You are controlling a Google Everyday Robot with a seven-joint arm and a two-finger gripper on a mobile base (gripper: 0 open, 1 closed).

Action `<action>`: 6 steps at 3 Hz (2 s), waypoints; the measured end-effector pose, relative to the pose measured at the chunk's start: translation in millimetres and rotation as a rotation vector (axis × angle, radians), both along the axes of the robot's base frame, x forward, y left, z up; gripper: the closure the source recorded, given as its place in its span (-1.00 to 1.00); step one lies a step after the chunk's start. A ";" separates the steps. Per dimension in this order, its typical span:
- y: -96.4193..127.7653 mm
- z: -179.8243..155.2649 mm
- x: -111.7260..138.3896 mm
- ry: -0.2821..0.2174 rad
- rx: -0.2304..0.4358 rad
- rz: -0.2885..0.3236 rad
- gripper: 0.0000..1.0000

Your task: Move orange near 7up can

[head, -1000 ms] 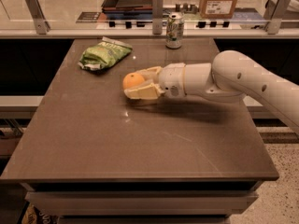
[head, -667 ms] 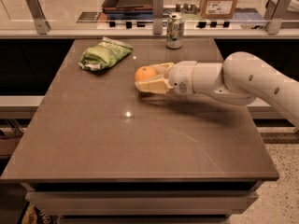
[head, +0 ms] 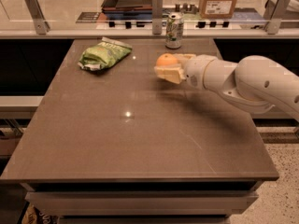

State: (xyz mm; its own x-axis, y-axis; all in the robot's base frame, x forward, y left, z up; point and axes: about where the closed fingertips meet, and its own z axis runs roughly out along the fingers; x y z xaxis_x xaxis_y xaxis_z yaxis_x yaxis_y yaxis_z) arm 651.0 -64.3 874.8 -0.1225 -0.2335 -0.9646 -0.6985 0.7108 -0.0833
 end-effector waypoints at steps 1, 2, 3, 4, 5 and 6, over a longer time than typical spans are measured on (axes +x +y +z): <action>-25.1 23.5 15.6 -0.025 -0.042 -0.133 1.00; -42.3 24.0 21.0 -0.022 -0.051 -0.172 1.00; -39.5 24.6 20.6 -0.023 -0.051 -0.167 1.00; -35.9 19.9 20.8 -0.020 -0.052 -0.182 1.00; -41.4 13.8 43.7 -0.034 -0.062 -0.223 1.00; -44.1 7.7 72.9 -0.032 -0.059 -0.233 1.00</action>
Offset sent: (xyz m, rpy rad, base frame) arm 0.0141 -0.0223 0.0219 -0.0382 -0.0245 -0.1208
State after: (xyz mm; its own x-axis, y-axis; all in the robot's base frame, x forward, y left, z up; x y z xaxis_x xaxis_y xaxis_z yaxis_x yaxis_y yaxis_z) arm 723.8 -108.4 882.5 -0.1491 -0.2589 -0.9543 -0.5129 0.8454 -0.1492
